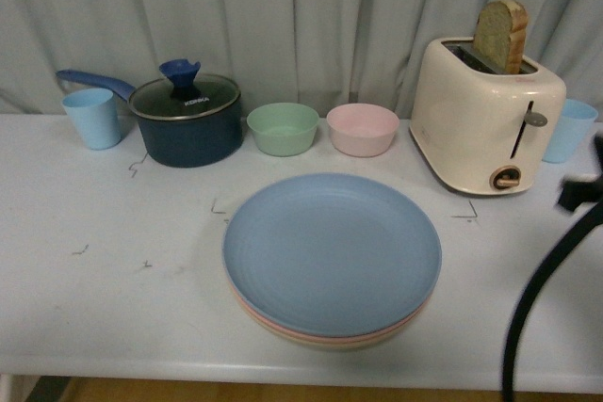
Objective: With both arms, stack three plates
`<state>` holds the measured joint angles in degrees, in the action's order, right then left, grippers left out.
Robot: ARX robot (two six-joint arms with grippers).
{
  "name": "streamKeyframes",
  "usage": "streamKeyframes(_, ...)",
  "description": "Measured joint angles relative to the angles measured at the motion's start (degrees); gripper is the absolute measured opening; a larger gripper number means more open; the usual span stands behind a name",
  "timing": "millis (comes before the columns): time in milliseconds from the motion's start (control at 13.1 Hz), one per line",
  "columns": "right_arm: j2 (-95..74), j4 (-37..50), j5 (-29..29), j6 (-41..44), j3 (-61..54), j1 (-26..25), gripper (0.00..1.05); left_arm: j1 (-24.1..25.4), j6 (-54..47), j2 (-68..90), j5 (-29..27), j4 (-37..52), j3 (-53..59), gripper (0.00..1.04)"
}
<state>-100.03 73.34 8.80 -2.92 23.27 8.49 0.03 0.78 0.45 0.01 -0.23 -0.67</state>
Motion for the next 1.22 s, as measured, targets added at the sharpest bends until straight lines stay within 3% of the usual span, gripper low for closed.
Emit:
streamKeyframes(152, 9.84, 0.46, -1.86, 2.05, -7.17, -1.84, 0.02, 0.0, 0.0, 0.0, -0.02, 0.0, 0.0, 0.98)
streamKeyframes(381, 20.13, -3.26, -3.61, 2.51, -13.49, -3.89, 0.02, 0.0, 0.0, 0.0, -0.02, 0.02, 0.0, 0.98)
streamKeyframes(533, 30.18, -12.63, -5.38, 2.54, -15.63, -4.63, 0.02, 0.0, 0.0, 0.0, -0.02, 0.0, 0.0, 0.98)
streamKeyframes(686, 37.75, -16.76, -8.15, 2.54, -18.03, -8.9, 0.02, 0.0, 0.0, 0.0, -0.04, 0.02, 0.02, 0.98)
streamKeyframes(762, 44.96, -22.45, -8.59, 2.56, -20.33, -8.81, 0.02, 0.0, 0.0, 0.0, -0.02, 0.02, 0.0, 0.98)
streamKeyframes(1219, 63.84, -38.1, -8.59, 2.56, -22.6, -8.81, 0.02, 0.0, 0.0, 0.0, -0.02, 0.02, 0.0, 0.98)
